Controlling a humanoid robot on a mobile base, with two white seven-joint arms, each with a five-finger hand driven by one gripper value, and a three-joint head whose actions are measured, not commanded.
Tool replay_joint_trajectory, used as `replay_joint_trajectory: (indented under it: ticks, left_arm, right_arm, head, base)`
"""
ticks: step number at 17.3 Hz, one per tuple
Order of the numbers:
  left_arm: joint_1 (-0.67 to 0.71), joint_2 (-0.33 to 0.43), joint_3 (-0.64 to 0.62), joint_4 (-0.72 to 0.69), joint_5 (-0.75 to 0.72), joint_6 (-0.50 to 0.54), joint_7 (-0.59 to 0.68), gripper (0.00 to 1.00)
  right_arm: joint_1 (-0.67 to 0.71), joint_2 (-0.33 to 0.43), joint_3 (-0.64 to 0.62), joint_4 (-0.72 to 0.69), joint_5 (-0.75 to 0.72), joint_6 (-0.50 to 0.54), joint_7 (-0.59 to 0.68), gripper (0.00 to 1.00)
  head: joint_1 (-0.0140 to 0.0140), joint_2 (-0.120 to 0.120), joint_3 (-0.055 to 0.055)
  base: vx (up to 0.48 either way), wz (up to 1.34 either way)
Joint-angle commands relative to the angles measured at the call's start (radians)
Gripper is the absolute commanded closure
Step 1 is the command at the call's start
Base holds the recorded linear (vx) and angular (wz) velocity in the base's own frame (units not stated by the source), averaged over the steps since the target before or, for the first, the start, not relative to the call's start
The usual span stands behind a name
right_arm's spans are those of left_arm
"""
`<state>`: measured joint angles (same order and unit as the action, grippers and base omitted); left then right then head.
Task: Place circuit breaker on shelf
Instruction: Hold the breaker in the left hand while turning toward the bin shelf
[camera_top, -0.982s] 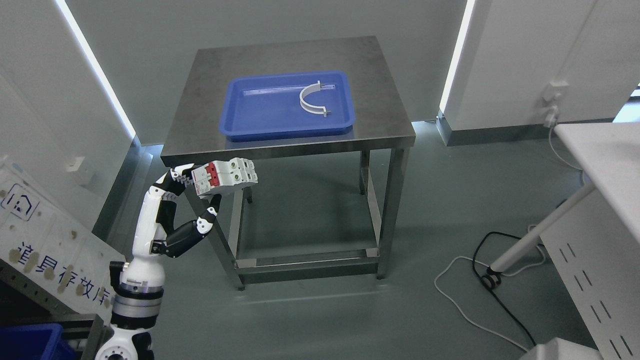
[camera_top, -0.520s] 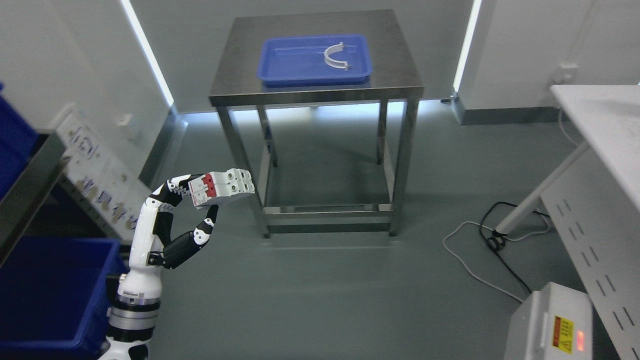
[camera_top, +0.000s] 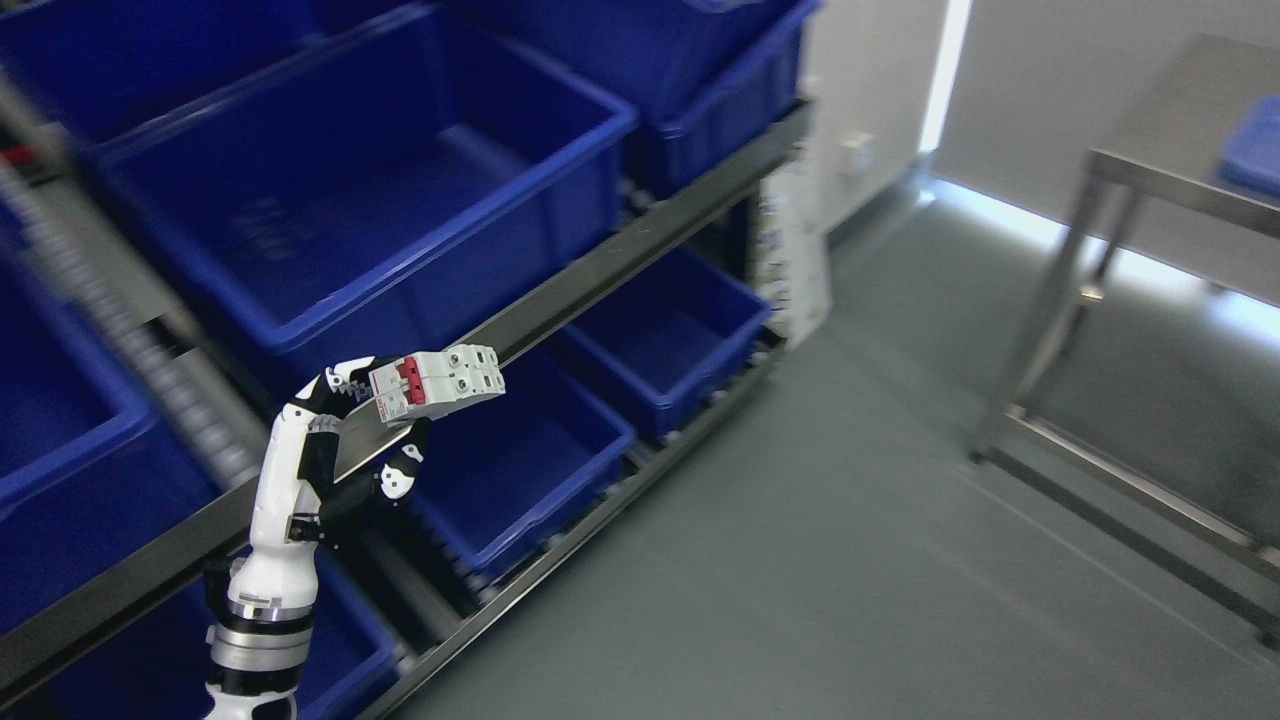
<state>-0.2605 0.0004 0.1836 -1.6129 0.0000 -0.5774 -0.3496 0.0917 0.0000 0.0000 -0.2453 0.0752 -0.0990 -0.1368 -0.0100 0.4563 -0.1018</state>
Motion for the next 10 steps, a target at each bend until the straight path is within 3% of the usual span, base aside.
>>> replay_joint_trajectory:
  ticks: [1,5,10]
  left_arm:
    - [-0.068,0.017,-0.045,-0.009,0.026,-0.004,-0.002,0.86]
    - [-0.216,0.017,-0.053,0.002,0.023,0.088,-0.002,0.86]
    - [-0.419,0.042,-0.056,0.174,-0.015,0.247,-0.003,0.85]
  right_arm:
    - [0.0,-0.017,0.02,0.0,0.0,0.177,0.0,0.0]
    - [0.0,-0.017,0.02,0.0,0.0,0.177,0.0,0.0]
    - [0.0,-0.017,0.02,0.0,0.0,0.177,0.0,0.0]
  head:
    - [0.0,0.0,0.0]
    - [0.0,0.0,0.0]
    - [0.0,0.0,0.0]
  base:
    - [-0.276,1.68]
    - [-0.177,1.5]
    - [-0.024,0.63]
